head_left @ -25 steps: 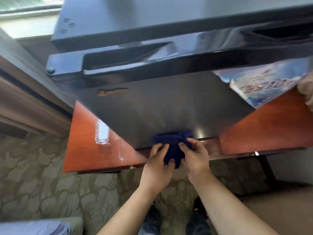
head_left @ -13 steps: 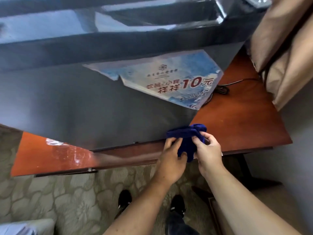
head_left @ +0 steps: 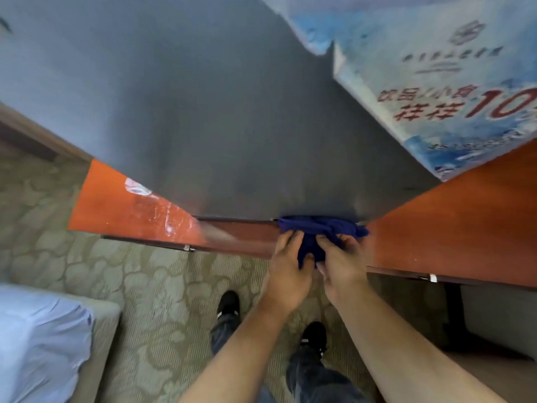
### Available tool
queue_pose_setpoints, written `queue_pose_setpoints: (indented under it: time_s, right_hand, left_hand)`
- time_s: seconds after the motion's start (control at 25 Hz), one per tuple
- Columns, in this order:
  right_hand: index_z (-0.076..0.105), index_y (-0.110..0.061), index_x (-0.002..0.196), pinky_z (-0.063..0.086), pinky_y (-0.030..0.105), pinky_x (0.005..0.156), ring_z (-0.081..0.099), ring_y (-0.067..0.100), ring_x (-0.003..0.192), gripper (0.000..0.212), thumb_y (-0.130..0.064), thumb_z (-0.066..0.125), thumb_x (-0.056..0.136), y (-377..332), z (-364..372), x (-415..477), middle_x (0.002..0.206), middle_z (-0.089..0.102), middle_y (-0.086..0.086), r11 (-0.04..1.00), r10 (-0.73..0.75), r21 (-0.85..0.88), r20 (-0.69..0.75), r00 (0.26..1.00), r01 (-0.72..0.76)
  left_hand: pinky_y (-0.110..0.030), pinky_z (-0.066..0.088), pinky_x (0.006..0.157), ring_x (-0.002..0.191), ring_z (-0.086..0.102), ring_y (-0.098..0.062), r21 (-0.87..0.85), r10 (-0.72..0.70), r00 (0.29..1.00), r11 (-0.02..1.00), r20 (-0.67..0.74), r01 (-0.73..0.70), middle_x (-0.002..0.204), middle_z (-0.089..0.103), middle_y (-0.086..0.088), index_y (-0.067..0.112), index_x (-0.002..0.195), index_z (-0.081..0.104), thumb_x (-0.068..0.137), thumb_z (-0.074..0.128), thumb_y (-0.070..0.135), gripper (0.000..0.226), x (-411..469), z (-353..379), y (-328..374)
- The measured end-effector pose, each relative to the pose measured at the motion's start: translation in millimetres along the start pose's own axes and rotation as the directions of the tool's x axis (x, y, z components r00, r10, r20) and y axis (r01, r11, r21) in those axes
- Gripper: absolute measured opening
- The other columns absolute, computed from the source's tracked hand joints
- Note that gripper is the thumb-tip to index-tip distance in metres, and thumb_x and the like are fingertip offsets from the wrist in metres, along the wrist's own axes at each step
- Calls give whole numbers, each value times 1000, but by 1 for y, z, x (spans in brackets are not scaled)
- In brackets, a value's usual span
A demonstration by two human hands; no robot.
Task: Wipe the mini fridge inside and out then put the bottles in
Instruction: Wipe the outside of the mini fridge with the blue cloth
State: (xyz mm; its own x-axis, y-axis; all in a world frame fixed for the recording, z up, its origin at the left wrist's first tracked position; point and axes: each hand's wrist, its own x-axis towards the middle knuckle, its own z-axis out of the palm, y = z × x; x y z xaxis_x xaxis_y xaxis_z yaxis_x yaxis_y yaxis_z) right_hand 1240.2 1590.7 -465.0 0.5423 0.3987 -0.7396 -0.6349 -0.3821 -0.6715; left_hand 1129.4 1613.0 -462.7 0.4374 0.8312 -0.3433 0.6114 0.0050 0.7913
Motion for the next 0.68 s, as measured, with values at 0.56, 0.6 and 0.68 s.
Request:
queue_pose_setpoints:
  time_s: [0.56, 0.6, 0.68]
  right_hand:
    - [59, 3, 115, 53, 57, 100, 69, 38, 108, 27, 5, 67, 89, 81, 186, -58, 114, 71, 24, 997, 62, -46, 97, 993, -58]
    - [59, 3, 115, 53, 57, 100, 69, 39, 108, 28, 5, 67, 88, 86, 199, -63, 113, 71, 24, 997, 68, -46, 93, 993, -64]
    - [61, 4, 114, 54, 58, 98, 70, 41, 106, 29, 6, 68, 86, 90, 222, -74, 111, 71, 26, 997, 79, -32, 91, 993, -76]
  left_hand:
    - [-23, 41, 79, 106, 55, -9, -30, -112, 986, 994, -126, 109, 115, 59, 13, 28, 118, 54, 94, 54, 15, 28, -2, -169, -91]
    - [-23, 41, 81, 108, 55, -10, -10, -108, 986, 994, -126, 108, 115, 60, 12, 26, 118, 54, 94, 54, 15, 26, -1, -181, -99]
    - [-28, 43, 85, 107, 56, -14, 27, -83, 989, 996, -124, 87, 113, 61, 8, 21, 113, 56, 94, 55, 14, 21, 3, -203, -109]
